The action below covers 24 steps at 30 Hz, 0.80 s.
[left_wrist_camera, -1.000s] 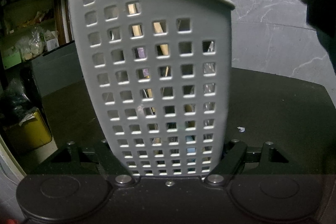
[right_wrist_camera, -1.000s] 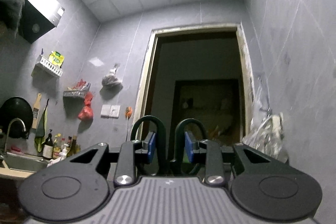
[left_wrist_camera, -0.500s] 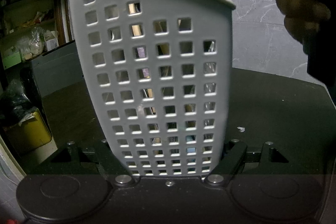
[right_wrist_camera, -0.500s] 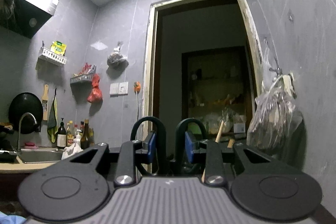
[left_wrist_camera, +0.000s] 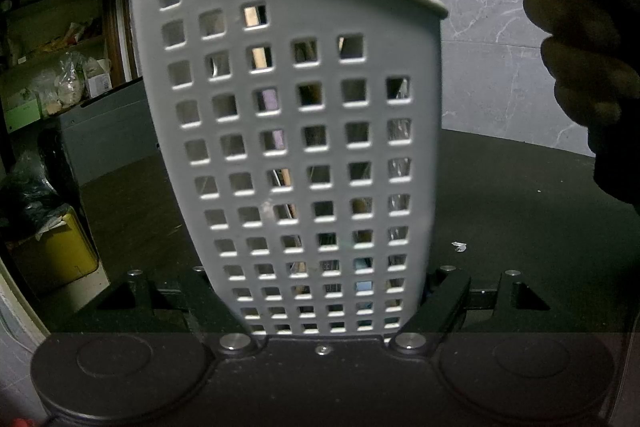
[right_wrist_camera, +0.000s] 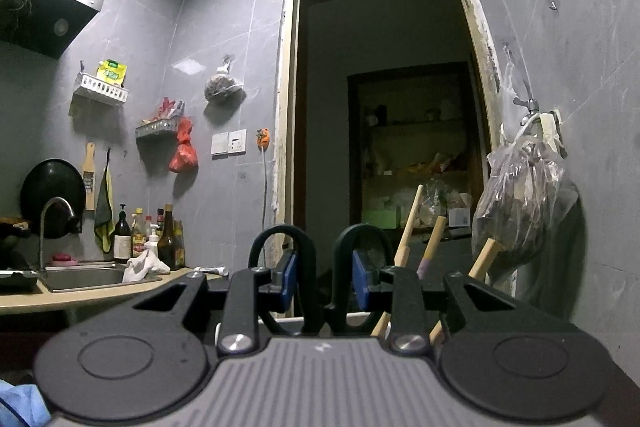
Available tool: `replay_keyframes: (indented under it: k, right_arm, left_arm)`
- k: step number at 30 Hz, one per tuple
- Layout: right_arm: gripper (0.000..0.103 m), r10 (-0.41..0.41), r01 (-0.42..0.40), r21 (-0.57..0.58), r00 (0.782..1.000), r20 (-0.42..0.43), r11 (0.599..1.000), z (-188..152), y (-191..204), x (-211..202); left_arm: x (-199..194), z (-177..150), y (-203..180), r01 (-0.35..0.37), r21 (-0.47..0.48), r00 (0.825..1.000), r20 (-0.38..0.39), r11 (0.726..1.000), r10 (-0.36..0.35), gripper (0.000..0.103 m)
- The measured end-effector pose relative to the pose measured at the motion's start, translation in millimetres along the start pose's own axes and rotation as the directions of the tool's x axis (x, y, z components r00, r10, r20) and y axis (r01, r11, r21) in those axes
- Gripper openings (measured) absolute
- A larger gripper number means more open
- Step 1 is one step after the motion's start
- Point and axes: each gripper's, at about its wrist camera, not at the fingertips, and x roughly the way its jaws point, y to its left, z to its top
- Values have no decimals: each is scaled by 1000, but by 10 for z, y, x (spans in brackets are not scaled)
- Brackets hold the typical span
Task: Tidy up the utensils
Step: 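Lower the scissors into the caddy and open the right tool, then move the open right tool down over the green-handled knife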
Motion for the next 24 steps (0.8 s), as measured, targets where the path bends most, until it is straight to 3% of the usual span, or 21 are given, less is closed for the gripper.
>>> replay_keyframes:
  k: [14,22,24]
  right_arm:
    - [36,34,-33,31,999,-41,999,-36,-31,31]
    - [74,52,-51,15,995,-85,999,-59,-47,-99]
    - [95,46,-46,9,996,-74,999,-54,-59,-186]
  left_arm:
    - [-3,-3,-2,0,-1,1000,0,1000,0,79]
    - [-5,3,-1,1,-3,1000,0,1000,-1,79]
    - [-2,5,-5,0,-1,1000,-1,1000,0,79]
